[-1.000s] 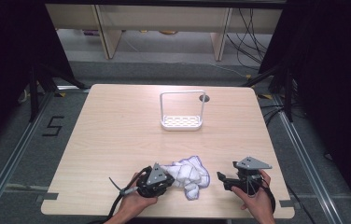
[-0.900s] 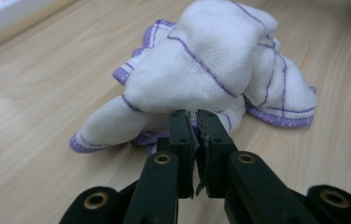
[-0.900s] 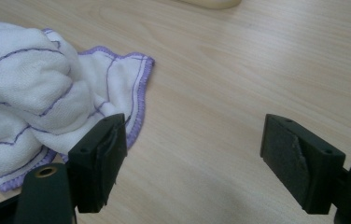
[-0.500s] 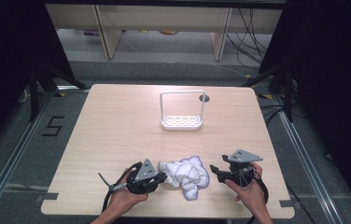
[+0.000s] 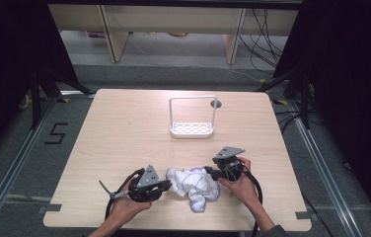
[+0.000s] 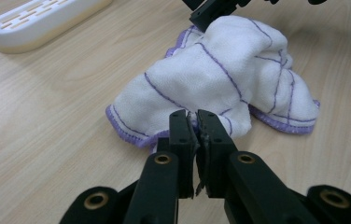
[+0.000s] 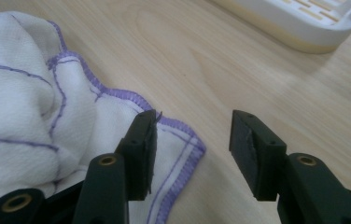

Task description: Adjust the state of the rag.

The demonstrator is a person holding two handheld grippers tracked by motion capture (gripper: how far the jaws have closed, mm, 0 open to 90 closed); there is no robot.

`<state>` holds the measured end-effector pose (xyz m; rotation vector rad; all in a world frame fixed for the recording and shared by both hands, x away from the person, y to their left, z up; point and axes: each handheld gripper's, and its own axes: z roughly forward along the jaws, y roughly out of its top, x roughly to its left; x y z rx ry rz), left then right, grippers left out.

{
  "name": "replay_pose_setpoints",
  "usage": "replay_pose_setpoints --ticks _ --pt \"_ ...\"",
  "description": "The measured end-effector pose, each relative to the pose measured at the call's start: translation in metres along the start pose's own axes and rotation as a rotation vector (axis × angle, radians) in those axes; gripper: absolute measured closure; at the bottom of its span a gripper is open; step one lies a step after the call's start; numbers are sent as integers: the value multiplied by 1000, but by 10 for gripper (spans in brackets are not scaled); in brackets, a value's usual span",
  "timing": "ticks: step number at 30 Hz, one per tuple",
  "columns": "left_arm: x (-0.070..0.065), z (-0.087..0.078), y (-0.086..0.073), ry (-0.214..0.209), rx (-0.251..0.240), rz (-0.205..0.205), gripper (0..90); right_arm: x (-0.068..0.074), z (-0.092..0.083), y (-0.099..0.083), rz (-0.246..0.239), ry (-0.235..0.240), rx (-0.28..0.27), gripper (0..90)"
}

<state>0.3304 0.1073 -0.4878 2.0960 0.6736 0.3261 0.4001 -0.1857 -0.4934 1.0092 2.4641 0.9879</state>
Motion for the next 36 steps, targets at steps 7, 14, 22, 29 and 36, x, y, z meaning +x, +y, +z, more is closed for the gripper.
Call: replay_pose_setpoints --ticks 7,14,22,29,36 --pt "2 -2 -1 2 -16 -29 849 2 12 -2 29 37 29 586" --pt "6 -5 -5 2 0 -22 849 10 11 -5 42 64 53 770" --pt "10 -18 -7 -6 -34 -40 853 2 -5 -4 12 66 -28 858" --pt "17 -47 -7 -6 -59 -66 854 -19 -45 4 29 -17 -118 860" --pt "28 -66 -1 -16 -84 -102 853 -58 -52 10 81 -126 -148 860"
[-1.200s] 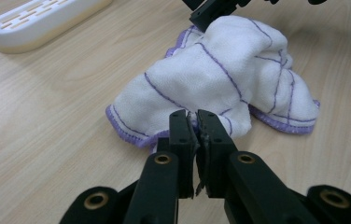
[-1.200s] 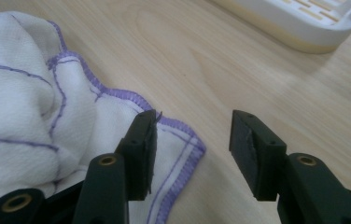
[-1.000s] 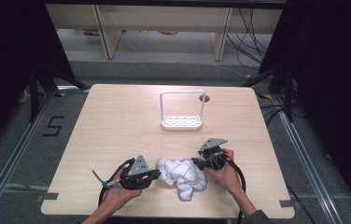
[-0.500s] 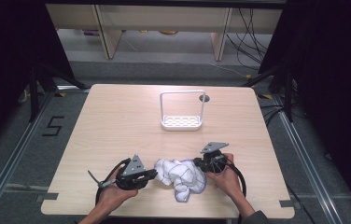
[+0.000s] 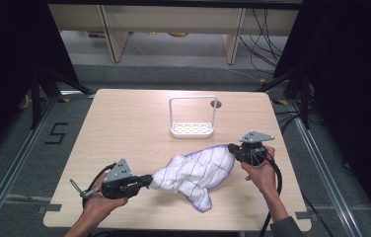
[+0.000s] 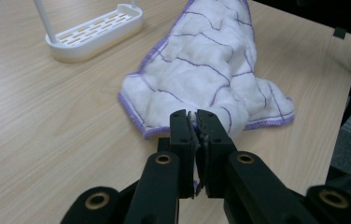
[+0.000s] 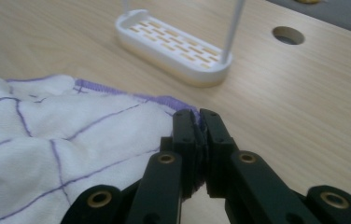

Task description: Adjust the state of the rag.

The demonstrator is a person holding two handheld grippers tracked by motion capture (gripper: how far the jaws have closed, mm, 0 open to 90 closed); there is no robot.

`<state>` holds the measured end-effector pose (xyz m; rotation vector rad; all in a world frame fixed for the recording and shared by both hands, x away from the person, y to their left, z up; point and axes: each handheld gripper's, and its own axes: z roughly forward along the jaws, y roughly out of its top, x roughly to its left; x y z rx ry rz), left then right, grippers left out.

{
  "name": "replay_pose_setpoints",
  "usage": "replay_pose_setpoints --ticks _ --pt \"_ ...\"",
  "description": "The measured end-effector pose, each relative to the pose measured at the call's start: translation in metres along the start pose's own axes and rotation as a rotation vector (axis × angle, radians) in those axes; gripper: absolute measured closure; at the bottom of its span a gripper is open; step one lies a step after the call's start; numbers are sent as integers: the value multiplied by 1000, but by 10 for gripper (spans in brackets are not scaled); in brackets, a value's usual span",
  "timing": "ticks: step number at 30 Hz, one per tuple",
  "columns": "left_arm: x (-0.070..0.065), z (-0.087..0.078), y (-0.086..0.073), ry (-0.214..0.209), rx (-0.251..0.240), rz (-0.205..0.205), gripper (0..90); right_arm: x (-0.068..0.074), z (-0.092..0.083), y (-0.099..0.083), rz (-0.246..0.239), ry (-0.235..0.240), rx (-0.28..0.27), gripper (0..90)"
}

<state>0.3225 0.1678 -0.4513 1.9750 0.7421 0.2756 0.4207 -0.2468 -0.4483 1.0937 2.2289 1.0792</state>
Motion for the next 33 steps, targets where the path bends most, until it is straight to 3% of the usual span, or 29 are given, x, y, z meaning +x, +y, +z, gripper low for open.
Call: replay_pose_setpoints --ticks 3,4,9,11,12,13,16,20,22,23,25,27,28,29,30,33 --pt "4 1 -4 -3 8 -24 853 -10 7 -1 -3 -15 14 860" --pt "6 7 -13 -22 14 -58 851 -16 14 -3 7 -25 27 860" --pt "6 27 -27 -10 81 -61 847 -15 34 -6 -8 -26 108 853" --pt "6 34 -32 -12 92 -73 840 -12 43 -6 -11 -25 122 817" --pt "5 37 -34 -15 109 -73 831 -10 47 -5 -8 -42 129 730" --pt "5 37 -34 -15 109 -73 822 -10 47 -5 -8 -42 129 730" --pt "4 33 -34 -23 110 -67 772 -5 33 -1 9 -85 125 554" --pt "3 29 -33 -15 104 -77 655 2 13 -2 -2 -67 108 513" --pt "4 28 -30 -19 87 -96 629 13 -2 -6 -3 -20 88 504" --pt "5 26 -29 -13 87 -97 546 27 -14 -14 21 38 102 491" --pt "8 23 -24 7 61 -108 528 39 -24 -24 17 83 96 491" --pt "9 21 -22 19 59 -113 489 45 -29 -29 34 97 100 490" --pt "13 21 -17 39 49 -125 466 55 -37 -38 30 131 94 489" --pt "13 21 -17 39 49 -125 454 59 -41 -41 43 127 101 487" --pt "19 25 -11 67 29 -137 456 63 -45 -44 38 138 108 483" --pt "26 32 -5 80 25 -135 454 70 -49 -50 13 139 114 480"
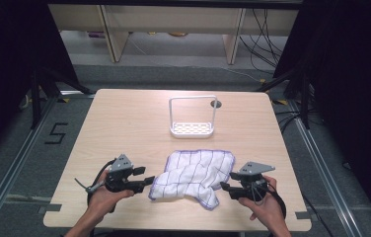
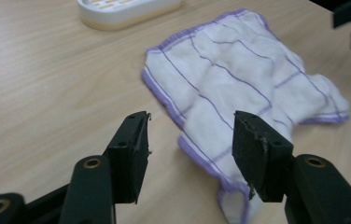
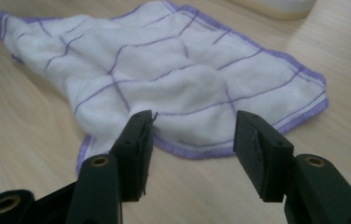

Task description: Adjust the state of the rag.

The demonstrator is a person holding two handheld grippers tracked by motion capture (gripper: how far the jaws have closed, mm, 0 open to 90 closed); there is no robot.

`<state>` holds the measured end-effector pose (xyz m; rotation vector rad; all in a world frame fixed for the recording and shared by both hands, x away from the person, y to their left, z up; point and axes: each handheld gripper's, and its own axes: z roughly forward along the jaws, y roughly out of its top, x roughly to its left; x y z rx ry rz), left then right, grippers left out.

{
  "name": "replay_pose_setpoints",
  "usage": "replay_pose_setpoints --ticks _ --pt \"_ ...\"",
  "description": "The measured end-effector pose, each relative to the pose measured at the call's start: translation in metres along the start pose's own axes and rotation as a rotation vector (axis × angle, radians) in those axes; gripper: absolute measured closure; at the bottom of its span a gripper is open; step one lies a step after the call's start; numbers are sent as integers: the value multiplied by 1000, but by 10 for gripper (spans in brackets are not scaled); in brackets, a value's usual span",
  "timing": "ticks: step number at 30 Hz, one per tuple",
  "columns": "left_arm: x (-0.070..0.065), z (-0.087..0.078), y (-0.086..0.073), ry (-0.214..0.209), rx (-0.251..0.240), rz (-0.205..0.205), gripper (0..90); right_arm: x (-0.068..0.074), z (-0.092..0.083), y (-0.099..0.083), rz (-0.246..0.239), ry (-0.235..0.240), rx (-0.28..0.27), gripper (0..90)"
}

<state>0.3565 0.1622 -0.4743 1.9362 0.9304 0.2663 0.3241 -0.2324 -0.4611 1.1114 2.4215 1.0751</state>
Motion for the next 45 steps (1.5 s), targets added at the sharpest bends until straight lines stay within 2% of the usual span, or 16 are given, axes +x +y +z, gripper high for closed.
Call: replay_pose_setpoints --ticks 5,11,13,19,23,24,25,26,27,28,29,34,35,38,43,45 --pt "14 33 25 28 46 16 427 22 -1 -17 -20 47 28 474" --pt "25 66 41 36 81 -4 432 36 9 -27 -45 43 45 475" --pt "26 82 45 39 105 12 432 40 13 -27 -70 41 83 476" --pt "27 107 47 46 177 18 435 46 23 -25 -90 52 96 492" --pt "24 125 46 47 208 62 511 46 34 -23 -94 59 97 531" --pt "24 125 46 47 208 62 552 46 34 -23 -94 59 97 531" --pt "22 129 47 34 212 96 610 45 38 -20 -122 68 123 625" --pt "22 129 47 34 212 96 672 45 38 -20 -122 68 123 625" --pt "21 131 48 34 209 129 736 43 41 -20 -130 63 114 730" --pt "21 131 48 34 209 129 796 43 41 -20 -130 63 114 730" --pt "19 130 50 54 204 154 846 41 38 -18 -146 79 99 806" --pt "30 114 54 100 193 203 863 36 19 -22 -142 120 90 837" --pt "40 103 55 131 188 192 863 36 8 -28 -125 122 77 840" --pt "53 93 52 150 192 174 860 34 -5 -33 -116 147 89 841" --pt "58 93 49 145 179 162 847 40 -9 -37 -125 167 99 835" --pt "57 94 48 134 169 160 842 44 -5 -38 -129 179 122 752"
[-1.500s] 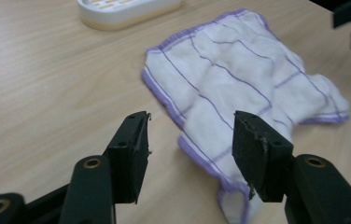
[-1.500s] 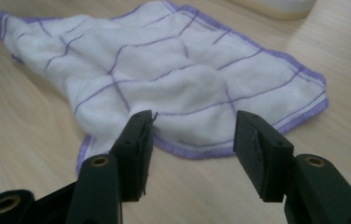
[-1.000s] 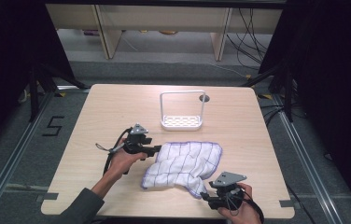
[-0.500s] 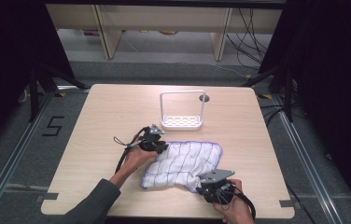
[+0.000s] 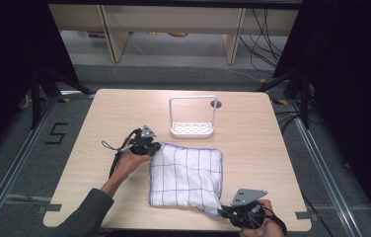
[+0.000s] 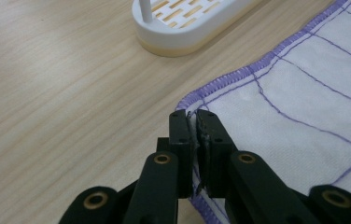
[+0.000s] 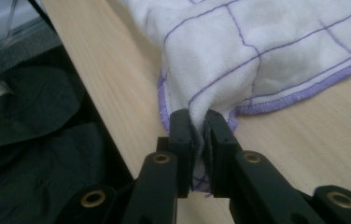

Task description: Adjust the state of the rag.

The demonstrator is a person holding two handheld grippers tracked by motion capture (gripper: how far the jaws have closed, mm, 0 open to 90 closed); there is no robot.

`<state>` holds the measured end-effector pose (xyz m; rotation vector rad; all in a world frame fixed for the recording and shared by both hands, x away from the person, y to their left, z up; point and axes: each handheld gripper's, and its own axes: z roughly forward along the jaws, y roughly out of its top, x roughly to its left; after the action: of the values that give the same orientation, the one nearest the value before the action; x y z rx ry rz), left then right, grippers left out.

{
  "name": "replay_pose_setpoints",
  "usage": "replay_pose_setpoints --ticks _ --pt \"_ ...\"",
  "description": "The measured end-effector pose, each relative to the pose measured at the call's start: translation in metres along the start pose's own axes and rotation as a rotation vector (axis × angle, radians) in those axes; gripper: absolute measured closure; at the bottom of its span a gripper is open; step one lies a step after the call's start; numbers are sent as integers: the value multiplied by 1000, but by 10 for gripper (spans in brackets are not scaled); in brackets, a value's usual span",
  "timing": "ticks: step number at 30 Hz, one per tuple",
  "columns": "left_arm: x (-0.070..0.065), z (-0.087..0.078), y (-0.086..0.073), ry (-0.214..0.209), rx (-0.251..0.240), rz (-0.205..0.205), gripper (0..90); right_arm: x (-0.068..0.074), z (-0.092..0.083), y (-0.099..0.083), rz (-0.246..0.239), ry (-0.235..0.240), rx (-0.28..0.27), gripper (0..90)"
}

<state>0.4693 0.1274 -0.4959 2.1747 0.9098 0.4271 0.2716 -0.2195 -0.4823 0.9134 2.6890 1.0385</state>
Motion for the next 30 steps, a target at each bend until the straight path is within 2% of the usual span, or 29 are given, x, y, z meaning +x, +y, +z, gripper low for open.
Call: replay_pose_setpoints --ticks 1,2,3,4,5,6,7,8,11,12,13,14,16,17,18,19,20,21,22,23,24,25,26,27,28,29,30 --pt "-1 0 0 -5 0 0 838 -1 2 1 -1 -1 10 647" --pt "-2 1 -1 -10 -5 -2 836 -3 2 2 17 -22 10 582" --pt "-3 2 -1 -14 -6 -2 834 -7 2 3 23 -33 -11 562" --pt "-3 1 0 -25 -20 -8 831 -14 -1 11 62 -54 -33 480" --pt "-3 1 0 -25 -20 -8 831 -14 -1 11 62 -54 -33 480" --pt "-3 1 0 -26 -26 -10 830 -28 -5 21 40 -102 -68 456" --pt "-4 0 0 -30 -31 -14 830 -28 -5 21 40 -102 -68 456" --pt "-4 -1 -1 -34 -38 -13 829 -45 -4 31 61 -128 -88 414" --pt "-3 -3 -2 -34 -48 -19 827 -57 -2 40 99 -103 -114 413" --pt "-3 -5 -3 -36 -47 -21 827 -63 1 46 121 -52 -81 387" --pt "-2 -5 -4 -37 -53 -21 827 -63 1 46 121 -52 -81 387" --pt "0 -5 -5 -36 -49 -16 825 -63 4 47 99 -72 -99 392" --pt "0 -4 -5 -38 -48 -25 825 -63 5 50 84 -88 -103 389" --pt "0 -3 -6 -41 -47 -25 825 -63 5 50 84 -88 -103 389" --pt "-1 -2 -6 -42 -45 -27 825 -64 4 51 77 -116 -97 387" --pt "-2 -1 -7 -43 -40 -24 825 -66 5 53 91 -129 -103 388" --pt "-3 -1 -8 -45 -40 -18 824 -75 10 57 86 -155 -116 384" --pt "-3 -1 -8 -45 -40 -18 822 -75 10 57 86 -155 -116 384" --pt "-3 -2 -8 -43 -40 -21 820 -83 16 61 157 -137 -120 382" --pt "-3 -2 -8 -43 -40 -21 818 -83 16 61 157 -137 -120 382" --pt "-1 -3 -8 -46 -39 -19 818 -93 21 66 164 -133 -119 385" --pt "-1 -3 -9 -45 -44 -30 818 -93 21 66 164 -133 -119 385" --pt "1 -5 -10 -50 -40 -33 816 -99 28 70 145 -168 -115 383" --pt "1 -5 -10 -50 -40 -33 817 -99 28 70 145 -168 -115 383" --pt "3 -5 -11 -41 -32 -33 816 -105 35 74 156 -179 -154 378" --pt "3 -5 -11 -41 -32 -33 817 -105 35 74 156 -179 -154 378" --pt "3 -4 -13 -41 -30 -35 817 -110 36 77 198 -146 -155 360"
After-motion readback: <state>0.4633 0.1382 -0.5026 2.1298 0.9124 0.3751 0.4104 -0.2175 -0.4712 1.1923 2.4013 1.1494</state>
